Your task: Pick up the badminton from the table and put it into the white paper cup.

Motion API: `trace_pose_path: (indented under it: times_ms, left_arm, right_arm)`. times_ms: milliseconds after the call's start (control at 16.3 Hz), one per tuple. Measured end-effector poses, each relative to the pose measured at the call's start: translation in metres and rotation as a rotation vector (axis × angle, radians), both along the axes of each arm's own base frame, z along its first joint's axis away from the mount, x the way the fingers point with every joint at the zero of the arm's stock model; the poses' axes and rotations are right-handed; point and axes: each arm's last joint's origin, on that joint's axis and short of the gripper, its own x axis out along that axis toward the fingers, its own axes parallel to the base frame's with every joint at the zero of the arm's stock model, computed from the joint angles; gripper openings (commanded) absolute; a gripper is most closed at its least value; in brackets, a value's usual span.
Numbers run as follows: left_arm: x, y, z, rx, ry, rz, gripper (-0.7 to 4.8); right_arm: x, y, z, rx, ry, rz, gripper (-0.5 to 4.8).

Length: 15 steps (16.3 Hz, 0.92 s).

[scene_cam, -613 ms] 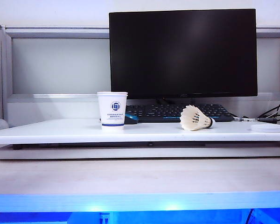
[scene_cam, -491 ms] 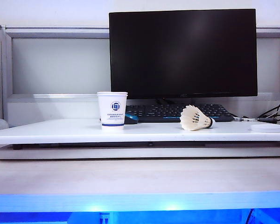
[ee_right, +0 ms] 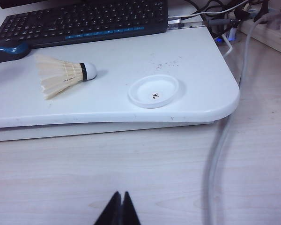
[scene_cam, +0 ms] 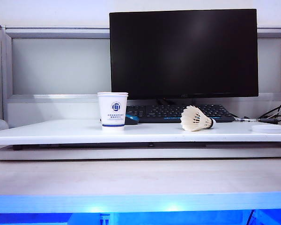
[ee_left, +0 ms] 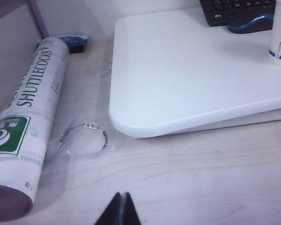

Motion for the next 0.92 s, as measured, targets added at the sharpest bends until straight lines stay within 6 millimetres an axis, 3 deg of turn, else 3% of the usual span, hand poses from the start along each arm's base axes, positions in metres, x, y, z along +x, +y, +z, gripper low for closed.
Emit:
trace_pose_path:
  times_ms: [429,491,613,920]
  left_arm:
    - [0.000,0.000,0.000,-0.001,0.000,-0.005,-0.05]
    - [0.000,-0.002,0.000,-0.010,-0.002,-0.052,-0.05]
    - [-0.001,-0.009,0.002,-0.053,-0.021,-0.305,-0.05]
    - [-0.003,-0.013,0.003,-0.080,-0.023,-0.467,-0.05]
  right_arm:
    - [0.000,0.000,0.000,0.000,0.000,0.000,-0.06]
    - [0.000,0.000,0.000,0.000,0.000,0.000,-0.06]
    - [0.000,0.001,0.001,0.004,-0.001,0.025,-0.06]
    - [-0.001,0.002,0.003,0.010,-0.009,0.064,-0.05]
